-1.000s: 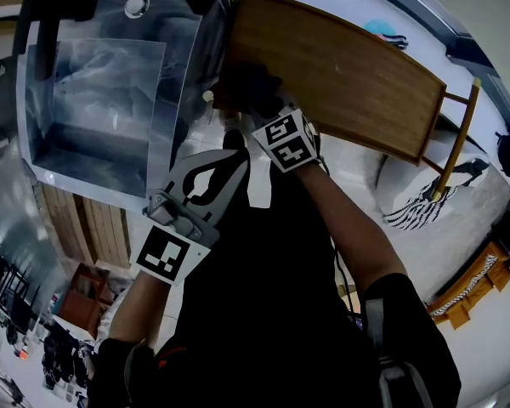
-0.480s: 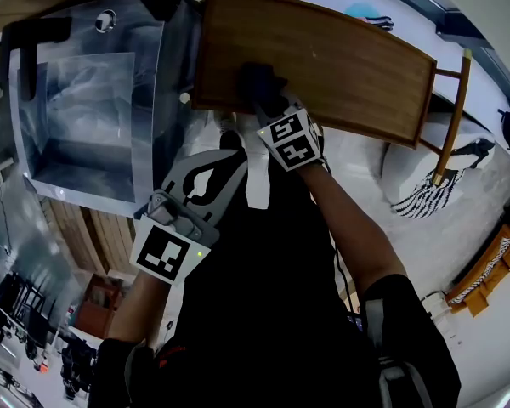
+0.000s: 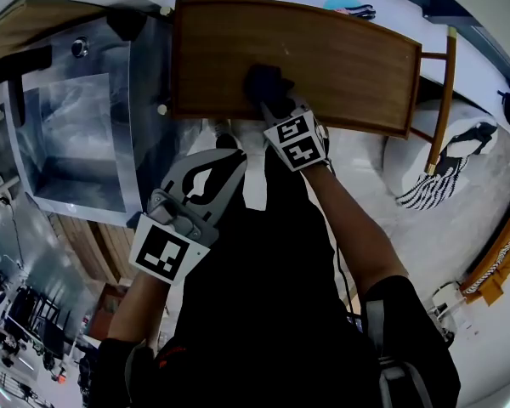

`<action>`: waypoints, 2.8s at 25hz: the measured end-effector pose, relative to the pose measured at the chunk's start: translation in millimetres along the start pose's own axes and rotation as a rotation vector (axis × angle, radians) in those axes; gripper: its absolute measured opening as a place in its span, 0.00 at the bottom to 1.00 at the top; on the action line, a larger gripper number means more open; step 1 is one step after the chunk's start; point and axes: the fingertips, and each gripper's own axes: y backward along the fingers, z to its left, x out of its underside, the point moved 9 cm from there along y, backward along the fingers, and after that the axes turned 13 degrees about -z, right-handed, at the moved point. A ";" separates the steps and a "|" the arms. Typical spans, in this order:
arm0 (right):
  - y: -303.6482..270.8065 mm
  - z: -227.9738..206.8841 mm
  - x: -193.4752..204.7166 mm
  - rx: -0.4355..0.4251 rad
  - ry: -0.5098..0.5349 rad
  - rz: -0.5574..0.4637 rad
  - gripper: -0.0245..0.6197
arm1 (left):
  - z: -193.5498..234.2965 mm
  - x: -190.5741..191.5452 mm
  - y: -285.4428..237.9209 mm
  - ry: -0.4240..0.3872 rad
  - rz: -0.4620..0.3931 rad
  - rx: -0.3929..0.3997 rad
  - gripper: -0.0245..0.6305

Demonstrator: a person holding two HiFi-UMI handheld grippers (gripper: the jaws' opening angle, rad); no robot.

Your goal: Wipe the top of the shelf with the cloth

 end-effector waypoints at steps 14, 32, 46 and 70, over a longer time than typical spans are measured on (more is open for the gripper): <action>58.0 -61.0 39.4 0.108 -0.095 -0.014 0.12 | -33.1 -8.3 -70.7 -0.038 0.033 0.122 0.08; 122.5 -128.8 81.8 0.270 -0.224 -0.040 0.12 | -66.7 -12.5 -138.5 -0.080 0.064 0.263 0.08; 179.9 -187.5 114.3 0.451 -0.304 -0.036 0.12 | -79.9 -16.1 -170.9 -0.088 0.082 0.325 0.08; 193.5 -191.2 59.4 0.476 -0.254 -0.100 0.12 | -52.1 -52.4 -144.2 -0.138 0.020 0.246 0.08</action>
